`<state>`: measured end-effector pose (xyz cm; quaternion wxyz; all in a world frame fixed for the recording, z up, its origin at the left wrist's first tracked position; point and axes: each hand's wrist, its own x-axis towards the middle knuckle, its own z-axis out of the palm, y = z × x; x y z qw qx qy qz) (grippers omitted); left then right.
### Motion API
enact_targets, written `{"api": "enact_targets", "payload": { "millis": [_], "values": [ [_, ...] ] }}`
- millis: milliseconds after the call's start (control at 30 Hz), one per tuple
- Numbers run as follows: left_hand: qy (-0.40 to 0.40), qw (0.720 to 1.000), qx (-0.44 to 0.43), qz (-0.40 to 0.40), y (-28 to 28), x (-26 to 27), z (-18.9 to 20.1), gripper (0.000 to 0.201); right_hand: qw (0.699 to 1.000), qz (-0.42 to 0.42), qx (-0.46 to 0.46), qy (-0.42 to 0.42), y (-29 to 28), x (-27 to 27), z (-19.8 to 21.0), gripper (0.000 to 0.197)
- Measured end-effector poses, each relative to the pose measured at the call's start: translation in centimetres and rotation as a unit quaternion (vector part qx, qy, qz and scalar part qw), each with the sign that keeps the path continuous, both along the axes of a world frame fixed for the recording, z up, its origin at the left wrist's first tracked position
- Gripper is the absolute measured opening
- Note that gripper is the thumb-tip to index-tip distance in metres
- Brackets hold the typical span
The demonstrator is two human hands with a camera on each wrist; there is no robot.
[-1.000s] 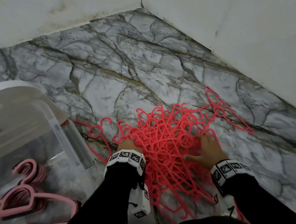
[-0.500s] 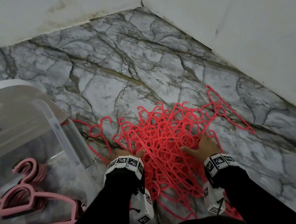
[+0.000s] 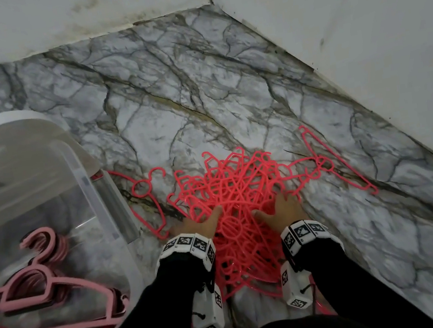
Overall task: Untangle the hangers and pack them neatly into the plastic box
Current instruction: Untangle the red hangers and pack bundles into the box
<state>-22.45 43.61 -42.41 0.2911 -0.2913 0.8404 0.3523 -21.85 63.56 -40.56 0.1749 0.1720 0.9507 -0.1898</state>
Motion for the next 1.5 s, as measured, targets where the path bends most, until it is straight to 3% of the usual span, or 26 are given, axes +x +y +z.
{"api": "enact_targets", "payload": {
  "millis": [67,167,200,267,333,400,567,733,933,1133,1333,1500],
  "values": [
    [-0.031,0.997,-0.041,-0.059,0.2,0.4,0.2,0.125,0.999,0.026,-0.031,0.005,-0.4,-0.3,0.2,0.077],
    [-0.050,0.994,-0.057,-0.079,0.4,0.2,0.4,0.122,0.994,0.018,-0.108,0.016,-0.7,-0.8,0.6,0.054],
    [-0.053,0.994,-0.057,-0.075,0.4,0.1,0.2,0.121,0.994,-0.002,-0.107,0.032,-0.7,-0.9,0.7,0.056],
    [-0.050,0.994,-0.056,-0.073,0.3,-0.1,0.0,0.120,0.998,-0.050,-0.031,0.032,-0.3,-0.8,0.8,0.081],
    [-0.046,0.995,-0.058,-0.067,0.3,-0.2,0.0,0.120,0.995,-0.080,0.018,-0.049,-0.3,-0.5,0.6,0.104],
    [-0.030,0.995,-0.071,-0.070,0.3,-0.2,-0.2,0.124,0.989,-0.102,-0.010,-0.103,-0.5,-0.2,0.1,0.109],
    [0.060,0.990,-0.079,-0.101,0.4,-0.1,-1.1,0.111,0.986,-0.110,-0.110,-0.060,-0.9,0.3,-1.1,0.098],
    [0.085,0.996,0.007,-0.035,1.2,-0.3,-2.1,0.091,0.992,-0.089,-0.046,-0.076,-2.2,0.2,-1.4,0.110],
    [0.173,0.982,0.074,-0.019,1.3,0.4,-2.4,0.092,0.990,-0.078,-0.109,-0.033,-2.4,-0.6,-1.3,0.077],
    [0.204,0.977,0.039,-0.048,1.0,0.5,-1.7,0.091,0.983,-0.052,-0.174,-0.017,-2.3,-0.2,-0.3,0.089],
    [0.283,0.958,0.043,-0.033,1.8,1.0,-0.6,0.051,0.961,-0.043,-0.265,0.061,-2.5,-0.2,0.3,0.084],
    [0.312,0.948,0.039,-0.051,2.1,0.9,0.1,0.049,0.964,-0.064,-0.256,0.031,-2.4,-1.7,0.3,0.089]
  ]
}}
